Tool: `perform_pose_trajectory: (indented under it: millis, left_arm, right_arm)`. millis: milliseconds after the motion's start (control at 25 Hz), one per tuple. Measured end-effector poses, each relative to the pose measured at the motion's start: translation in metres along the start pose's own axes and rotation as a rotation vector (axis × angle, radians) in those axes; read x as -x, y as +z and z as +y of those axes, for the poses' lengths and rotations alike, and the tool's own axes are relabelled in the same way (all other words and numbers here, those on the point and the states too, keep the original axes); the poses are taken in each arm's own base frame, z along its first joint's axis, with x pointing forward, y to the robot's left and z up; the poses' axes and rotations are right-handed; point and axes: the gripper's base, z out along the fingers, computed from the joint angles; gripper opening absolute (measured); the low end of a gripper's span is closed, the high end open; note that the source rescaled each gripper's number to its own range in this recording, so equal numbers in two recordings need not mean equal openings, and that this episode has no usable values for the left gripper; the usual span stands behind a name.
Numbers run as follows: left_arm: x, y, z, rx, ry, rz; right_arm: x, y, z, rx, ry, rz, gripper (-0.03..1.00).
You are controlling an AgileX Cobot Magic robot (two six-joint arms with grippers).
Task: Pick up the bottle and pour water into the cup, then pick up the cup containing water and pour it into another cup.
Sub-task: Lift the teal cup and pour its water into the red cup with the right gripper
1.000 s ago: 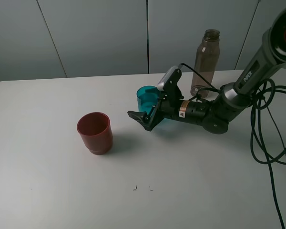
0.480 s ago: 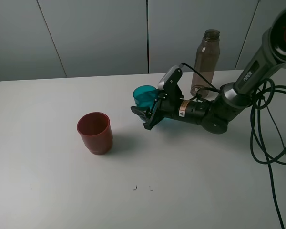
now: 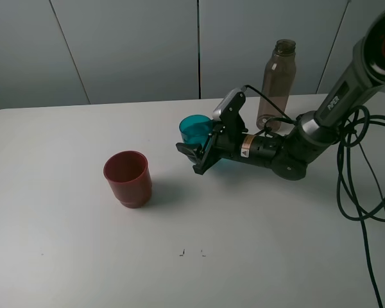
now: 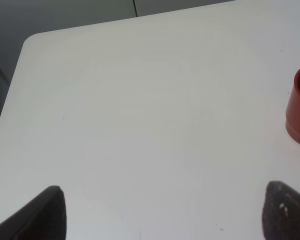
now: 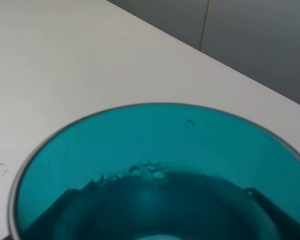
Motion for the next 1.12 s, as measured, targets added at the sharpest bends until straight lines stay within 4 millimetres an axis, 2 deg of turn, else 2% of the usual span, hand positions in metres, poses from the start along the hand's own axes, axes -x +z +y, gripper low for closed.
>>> perform_pose_trajectory:
  millis: [480,800,1120]
  left_arm:
    - [0.0,0.0,0.0,0.0,0.0,0.0]
    - [0.0,0.0,0.0,0.0,0.0,0.0]
    - [0.0,0.0,0.0,0.0,0.0,0.0]
  right_arm:
    - [0.002,0.0,-0.001,-0.002,0.003,0.002,0.01]
    - [0.027,-0.003,-0.005,-0.013,-0.022,-0.034,0.01]
    - [0.035,0.0,-0.003,0.005,-0.012,-0.045,0.01]
